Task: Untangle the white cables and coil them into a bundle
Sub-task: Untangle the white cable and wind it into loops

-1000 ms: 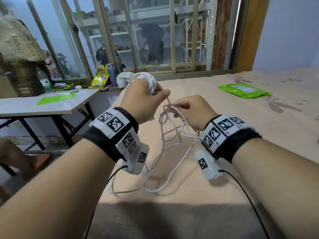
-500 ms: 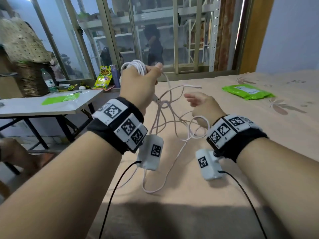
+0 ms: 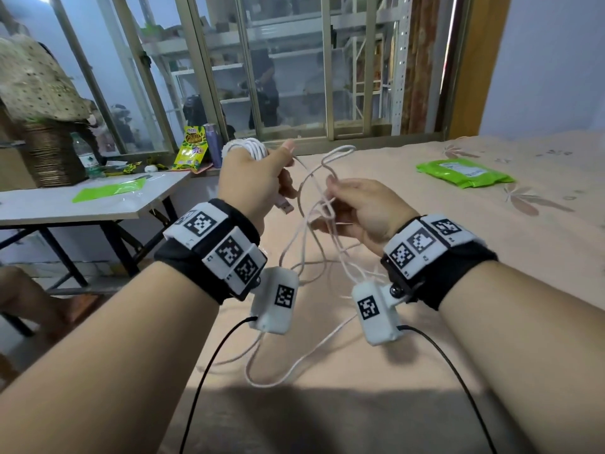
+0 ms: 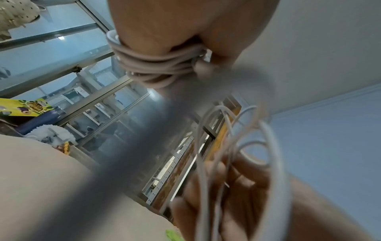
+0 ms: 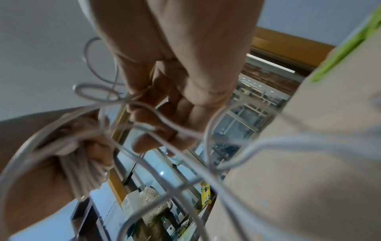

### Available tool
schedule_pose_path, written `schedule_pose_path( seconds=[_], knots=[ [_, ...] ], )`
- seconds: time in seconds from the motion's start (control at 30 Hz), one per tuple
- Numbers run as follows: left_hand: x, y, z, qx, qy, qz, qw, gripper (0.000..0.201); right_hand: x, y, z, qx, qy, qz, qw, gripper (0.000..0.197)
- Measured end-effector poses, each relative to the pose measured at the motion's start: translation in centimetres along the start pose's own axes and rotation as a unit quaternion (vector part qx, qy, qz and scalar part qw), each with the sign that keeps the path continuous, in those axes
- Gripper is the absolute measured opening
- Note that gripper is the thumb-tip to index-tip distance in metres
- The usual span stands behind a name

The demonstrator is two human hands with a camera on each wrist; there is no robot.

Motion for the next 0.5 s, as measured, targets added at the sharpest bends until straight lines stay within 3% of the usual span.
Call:
schedule_pose_path(
  seconds=[0.07, 0.17, 0.33, 0.43, 0.5],
  knots=[
    [-0.2, -0.2, 0.1, -0.002, -0.003, 0.003, 1.000, 0.030, 0.3, -0.8, -0.6, 0.050, 0.046, -0.041, 0.997, 0.027],
    [-0.4, -0.3, 0.3, -0.019, 0.012, 0.002, 1.000, 0.029, 0.7, -1.8, -1.6, -0.038, 0.133, -0.120, 0.983, 0.034],
    [-0.6, -0.5, -0.2, -0.065, 0.032, -0.019, 0.997, 0.028, 0.7, -3.6, -1.7, -0.030, 0.178, -0.210, 0.961, 0.020],
    [-0.5, -0.9, -0.9, -0.080, 0.038, -0.042, 0.995, 0.031, 0.9, -4.0, -1.5, 0.002, 0.167, -0.234, 0.958, 0.023],
    [-0.3, -1.0, -1.2, -0.072, 0.045, -0.033, 0.996, 0.032, 1.4, -3.7, -0.7, -0.044, 0.066, -0.261, 0.962, 0.029]
  ],
)
Point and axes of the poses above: each hand's wrist, its own x-axis towards the middle knuckle, its own y-axis out of the palm, z = x × y, the point moved 2 cm from there along x, towards the middle knuckle, and after that the axes turned 5 degrees about y, right-handed, at the moved point
